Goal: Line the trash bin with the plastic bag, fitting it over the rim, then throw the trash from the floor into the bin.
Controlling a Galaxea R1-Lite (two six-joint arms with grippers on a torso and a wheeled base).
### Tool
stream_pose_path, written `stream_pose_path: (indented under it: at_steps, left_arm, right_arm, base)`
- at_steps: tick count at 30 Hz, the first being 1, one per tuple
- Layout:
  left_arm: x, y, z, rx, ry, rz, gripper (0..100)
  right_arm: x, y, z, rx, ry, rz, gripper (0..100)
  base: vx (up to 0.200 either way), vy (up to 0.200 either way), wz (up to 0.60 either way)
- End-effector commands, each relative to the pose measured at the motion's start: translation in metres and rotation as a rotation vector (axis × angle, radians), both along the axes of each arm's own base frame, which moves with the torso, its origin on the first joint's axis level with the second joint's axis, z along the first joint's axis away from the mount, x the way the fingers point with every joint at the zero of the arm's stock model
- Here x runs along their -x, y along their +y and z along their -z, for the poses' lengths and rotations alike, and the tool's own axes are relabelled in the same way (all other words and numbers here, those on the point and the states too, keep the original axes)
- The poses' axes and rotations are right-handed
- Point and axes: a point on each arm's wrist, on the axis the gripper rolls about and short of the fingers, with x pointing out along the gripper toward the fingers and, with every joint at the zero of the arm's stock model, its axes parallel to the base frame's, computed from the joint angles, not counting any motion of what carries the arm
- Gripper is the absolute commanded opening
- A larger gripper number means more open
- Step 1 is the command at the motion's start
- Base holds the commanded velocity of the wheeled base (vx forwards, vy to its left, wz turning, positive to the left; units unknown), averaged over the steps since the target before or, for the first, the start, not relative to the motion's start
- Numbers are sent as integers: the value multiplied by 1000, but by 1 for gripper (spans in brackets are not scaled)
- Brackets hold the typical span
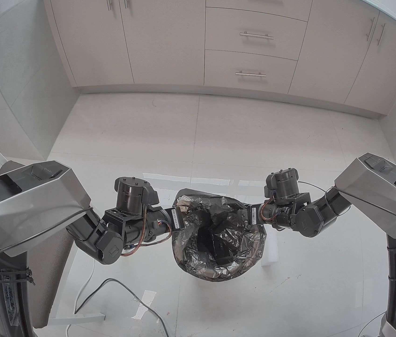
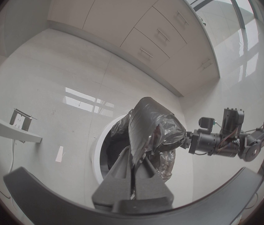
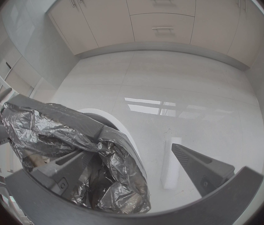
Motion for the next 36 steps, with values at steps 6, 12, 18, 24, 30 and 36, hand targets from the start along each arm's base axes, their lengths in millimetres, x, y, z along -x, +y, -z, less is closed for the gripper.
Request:
stream_pose_path:
  at_steps: [6,12,18,24,30,36]
  left_arm:
    - [-7,7,20,-94,-14,12,0]
    - [-18,18,21,-122,-47,0,0]
    - [-33,26,35,-178,-88,8,0]
    - [-43,24,40,-183,-103,11,0]
    - [-47,22,40,-195,-90,9,0]
    - [-45,19,36,-218,-90,-20,0]
  right_arm:
    - [-13,-5,-2,-13,-29,24,100]
    - [-18,-6,-6,-17,-48,26,100]
    - [-27,-3,-2,-21,-61,26,100]
    - [-33,-4,3,-22,-64,32,100]
    - [-39,-6,6,-32,-70,37,100]
    - [-40,-8,4,-36,-74,45,100]
  base:
    - [0,0,0]
    - [0,0,0]
    - [0,0,0]
    - [0,0,0]
    - [0,0,0]
    - [0,0,0]
